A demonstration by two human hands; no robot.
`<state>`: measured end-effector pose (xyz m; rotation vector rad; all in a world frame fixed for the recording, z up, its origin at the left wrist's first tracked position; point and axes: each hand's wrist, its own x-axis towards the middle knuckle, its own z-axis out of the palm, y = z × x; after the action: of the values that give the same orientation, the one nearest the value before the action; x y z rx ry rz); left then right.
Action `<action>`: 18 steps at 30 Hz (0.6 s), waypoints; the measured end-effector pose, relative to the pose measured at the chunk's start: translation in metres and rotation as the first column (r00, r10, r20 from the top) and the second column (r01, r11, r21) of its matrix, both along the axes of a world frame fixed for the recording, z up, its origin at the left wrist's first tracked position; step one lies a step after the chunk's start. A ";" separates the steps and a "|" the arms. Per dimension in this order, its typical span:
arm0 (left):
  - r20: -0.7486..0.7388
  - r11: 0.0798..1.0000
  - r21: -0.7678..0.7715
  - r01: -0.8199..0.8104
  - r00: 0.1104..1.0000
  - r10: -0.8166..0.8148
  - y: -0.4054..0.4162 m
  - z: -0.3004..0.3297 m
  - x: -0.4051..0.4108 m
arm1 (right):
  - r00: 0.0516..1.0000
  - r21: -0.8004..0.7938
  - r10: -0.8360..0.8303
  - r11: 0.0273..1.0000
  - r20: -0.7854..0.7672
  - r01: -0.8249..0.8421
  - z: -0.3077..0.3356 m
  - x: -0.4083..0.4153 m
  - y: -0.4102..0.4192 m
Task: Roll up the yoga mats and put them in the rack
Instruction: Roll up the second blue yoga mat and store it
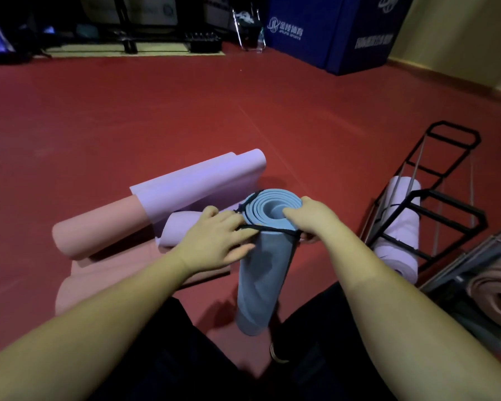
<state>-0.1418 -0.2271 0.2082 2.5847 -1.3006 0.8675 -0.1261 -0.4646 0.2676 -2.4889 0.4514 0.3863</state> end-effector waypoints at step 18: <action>-0.621 0.971 0.000 -0.239 0.761 0.187 -0.010 -0.030 0.009 | 0.999 -0.021 0.019 1.000 0.044 -0.018 -0.011 0.005 -0.036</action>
<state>-0.1327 -0.2376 0.1778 2.6327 -0.7689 0.0392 -0.1207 -0.5003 0.2567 -2.5179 0.4161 0.3346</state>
